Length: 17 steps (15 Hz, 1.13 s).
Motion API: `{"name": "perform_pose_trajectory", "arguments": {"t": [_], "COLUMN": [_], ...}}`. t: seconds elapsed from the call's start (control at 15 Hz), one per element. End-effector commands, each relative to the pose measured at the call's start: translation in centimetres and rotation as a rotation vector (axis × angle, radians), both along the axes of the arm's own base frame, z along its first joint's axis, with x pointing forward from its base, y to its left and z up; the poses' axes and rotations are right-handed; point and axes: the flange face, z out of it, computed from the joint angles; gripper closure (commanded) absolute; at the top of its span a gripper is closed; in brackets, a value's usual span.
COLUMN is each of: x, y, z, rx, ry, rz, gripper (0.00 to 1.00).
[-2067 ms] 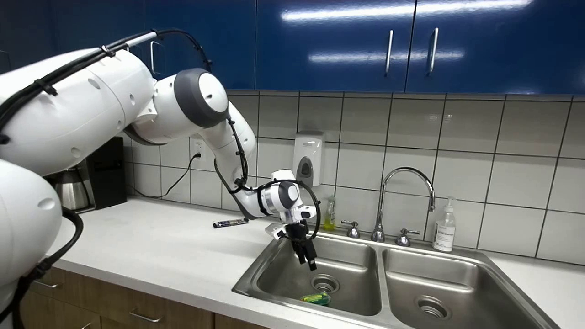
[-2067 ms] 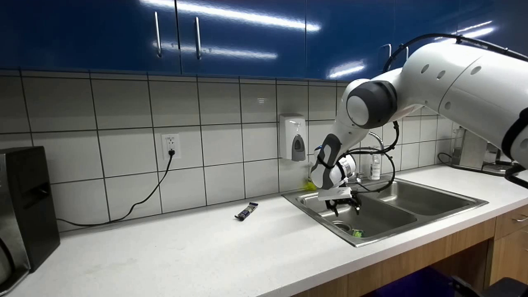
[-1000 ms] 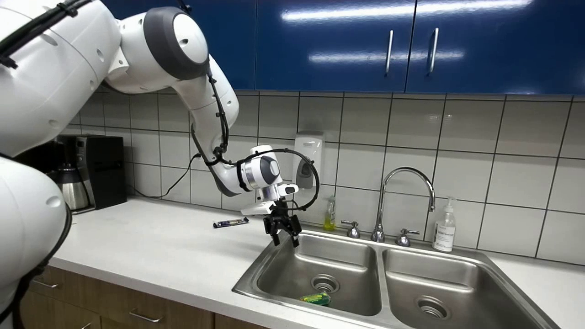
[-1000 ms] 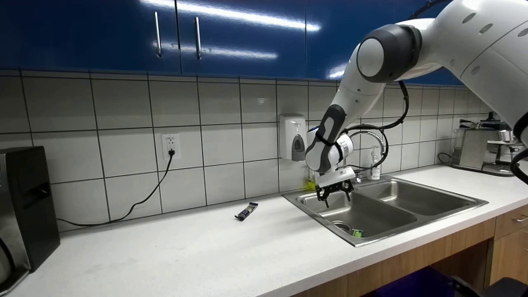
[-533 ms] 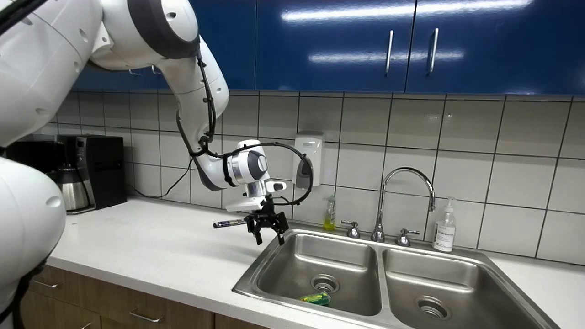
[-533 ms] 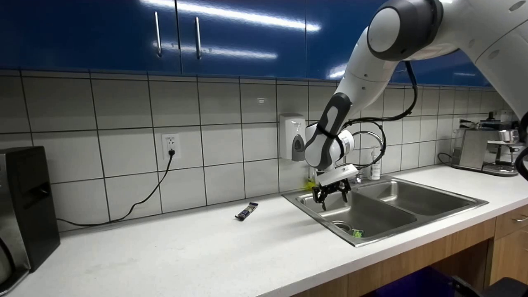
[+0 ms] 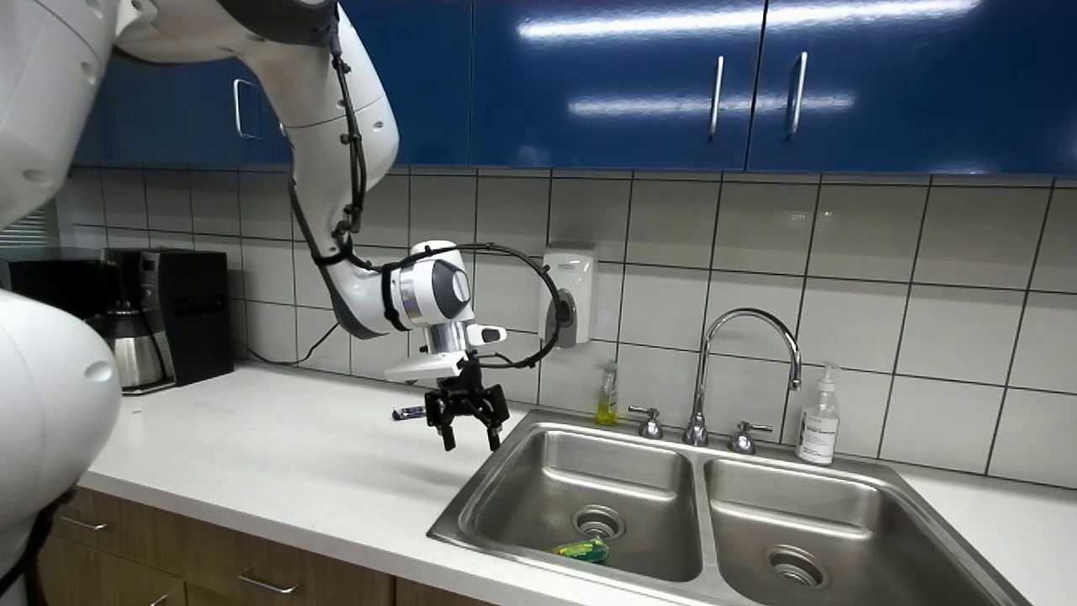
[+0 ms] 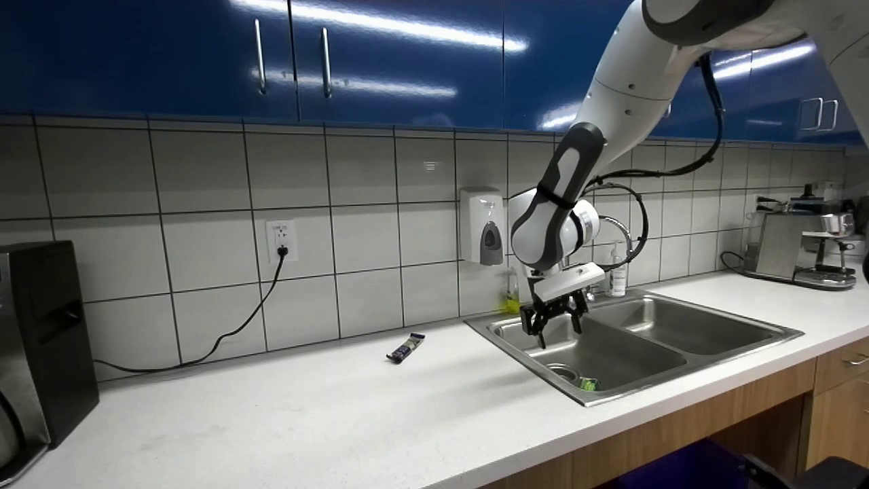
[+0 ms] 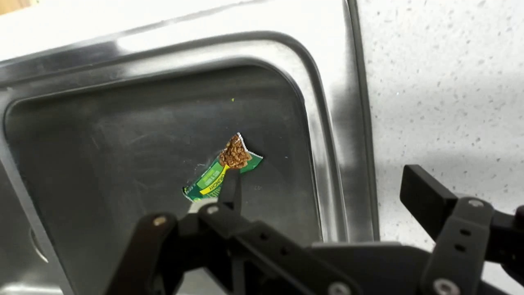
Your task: Put the green snack packet in the left sink
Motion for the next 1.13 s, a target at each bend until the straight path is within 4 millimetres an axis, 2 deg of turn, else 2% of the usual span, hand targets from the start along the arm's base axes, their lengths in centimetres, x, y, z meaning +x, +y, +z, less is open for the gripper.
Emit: {"name": "perform_pose_trajectory", "arguments": {"t": [0.0, 0.6, 0.67, 0.8, 1.07], "x": [-3.6, -10.3, -8.3, -9.3, -9.7], "y": [0.4, 0.5, 0.6, 0.6, 0.5], "z": [1.9, 3.7, 2.4, 2.7, 3.0], "rx": [0.004, -0.008, 0.006, 0.009, 0.012], "ry": [0.006, 0.042, 0.045, 0.047, 0.044], "rz": [0.034, 0.032, 0.045, 0.04, 0.038], "gripper": [0.0, 0.0, 0.0, 0.0, 0.0]}}
